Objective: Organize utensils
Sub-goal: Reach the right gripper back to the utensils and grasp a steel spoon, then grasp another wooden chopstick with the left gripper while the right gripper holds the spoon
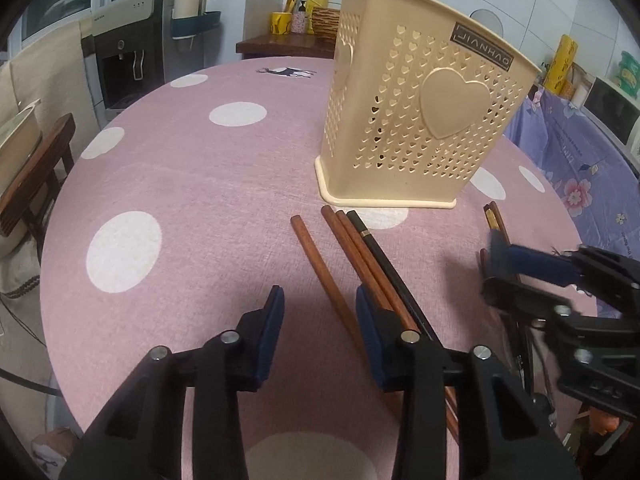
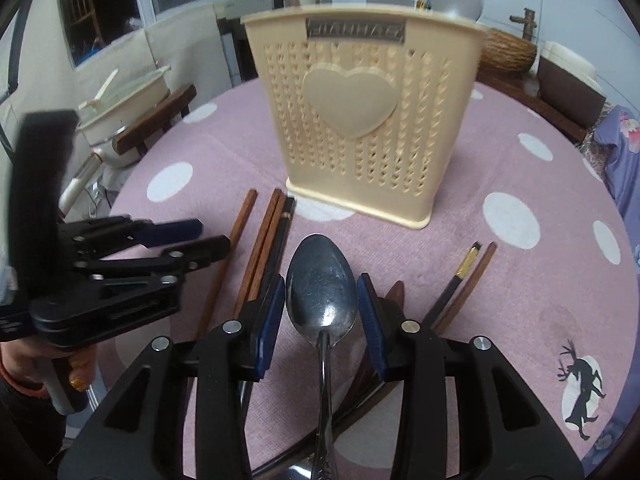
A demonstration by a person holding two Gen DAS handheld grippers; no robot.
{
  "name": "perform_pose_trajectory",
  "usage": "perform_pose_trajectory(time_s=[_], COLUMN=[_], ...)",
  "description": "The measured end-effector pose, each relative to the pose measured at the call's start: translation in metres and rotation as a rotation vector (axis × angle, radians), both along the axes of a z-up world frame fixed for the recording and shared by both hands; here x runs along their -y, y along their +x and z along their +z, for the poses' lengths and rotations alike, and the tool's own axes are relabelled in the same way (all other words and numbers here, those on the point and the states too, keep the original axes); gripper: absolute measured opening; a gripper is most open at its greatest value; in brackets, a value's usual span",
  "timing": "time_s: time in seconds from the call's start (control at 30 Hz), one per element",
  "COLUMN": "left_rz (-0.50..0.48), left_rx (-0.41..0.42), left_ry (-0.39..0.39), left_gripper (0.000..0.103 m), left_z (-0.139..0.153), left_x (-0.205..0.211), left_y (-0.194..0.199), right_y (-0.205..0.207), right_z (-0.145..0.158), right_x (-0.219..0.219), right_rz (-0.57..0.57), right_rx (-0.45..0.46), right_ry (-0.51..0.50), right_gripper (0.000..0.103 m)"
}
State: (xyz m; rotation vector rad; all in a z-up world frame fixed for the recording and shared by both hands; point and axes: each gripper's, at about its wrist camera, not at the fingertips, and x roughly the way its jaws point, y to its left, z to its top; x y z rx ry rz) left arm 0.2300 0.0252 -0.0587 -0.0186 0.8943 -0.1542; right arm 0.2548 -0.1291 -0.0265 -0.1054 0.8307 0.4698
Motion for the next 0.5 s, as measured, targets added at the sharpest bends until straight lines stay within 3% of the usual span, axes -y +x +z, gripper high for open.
perform_pose_trajectory(time_s=[0.3, 0.5], left_rz=[0.017, 0.039], left_rx=[-0.019, -0.026], left_ry=[0.034, 0.068], left_gripper=[0.024, 0.015], left_z=[-0.003, -0.003], left_x=[0.009, 0.013], left_y=[0.017, 0.027], right_y=[-0.031, -0.049], right_z=[0.046, 0.059], right_x=[0.035, 0.046], right_rz=[-0.052, -0.064], right_rx=[0.12, 0.162], right_ry=[0.113, 0.134], right_gripper=[0.038, 0.037])
